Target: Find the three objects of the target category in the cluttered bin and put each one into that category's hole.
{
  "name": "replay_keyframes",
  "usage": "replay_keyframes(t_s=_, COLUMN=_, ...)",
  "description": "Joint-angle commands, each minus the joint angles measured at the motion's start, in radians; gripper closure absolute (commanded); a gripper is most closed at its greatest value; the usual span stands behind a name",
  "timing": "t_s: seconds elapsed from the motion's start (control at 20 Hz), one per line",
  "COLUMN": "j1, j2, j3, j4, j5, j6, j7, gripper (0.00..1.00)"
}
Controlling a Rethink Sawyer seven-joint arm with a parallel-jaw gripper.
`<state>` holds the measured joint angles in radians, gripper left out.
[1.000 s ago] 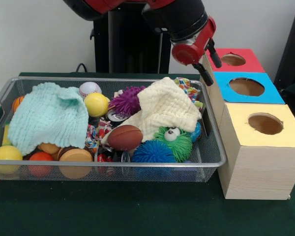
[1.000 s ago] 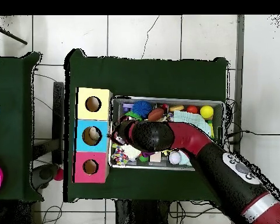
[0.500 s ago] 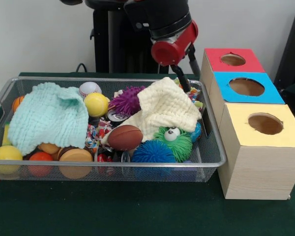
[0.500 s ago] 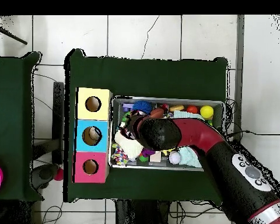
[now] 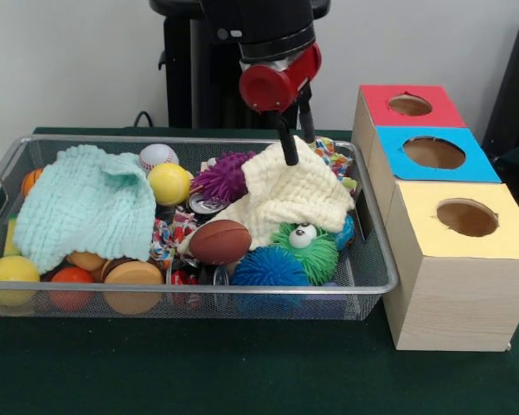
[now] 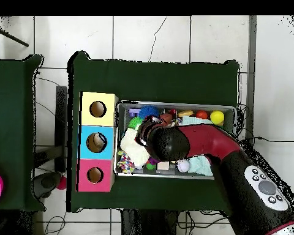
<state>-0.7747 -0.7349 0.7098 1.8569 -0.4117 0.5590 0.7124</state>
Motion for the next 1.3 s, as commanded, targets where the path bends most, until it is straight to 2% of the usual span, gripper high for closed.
replay_keyframes(t_s=0.05, j1=0.077, j2=-0.048, j3=-0.177, j4=-0.095, j5=-0.14, j6=-0.045, j7=0.194, gripper=0.0)
replay_keyframes(t_s=0.55, j1=0.281, j2=-0.044, j3=-0.454, j4=-0.188, j5=-0.337, j6=-0.123, j7=0.324, gripper=0.0)
replay_keyframes(t_s=0.75, j1=0.309, j2=-0.028, j3=-0.515, j4=-0.212, j5=-0.337, j6=-0.139, j7=0.322, gripper=0.0)
replay_keyframes(t_s=0.95, j1=0.284, j2=-0.014, j3=-0.521, j4=-0.214, j5=-0.281, j6=-0.14, j7=0.289, gripper=0.0)
replay_keyframes(t_s=1.1, j1=0.227, j2=0.017, j3=-0.49, j4=-0.154, j5=-0.128, j6=-0.051, j7=0.308, gripper=0.0)
replay_keyframes(t_s=1.25, j1=0.199, j2=0.048, j3=-0.462, j4=-0.092, j5=0.016, j6=0.032, j7=0.329, gripper=0.0)
replay_keyframes(t_s=1.3, j1=0.184, j2=0.058, j3=-0.444, j4=-0.063, j5=0.086, j6=0.073, j7=0.339, gripper=0.0)
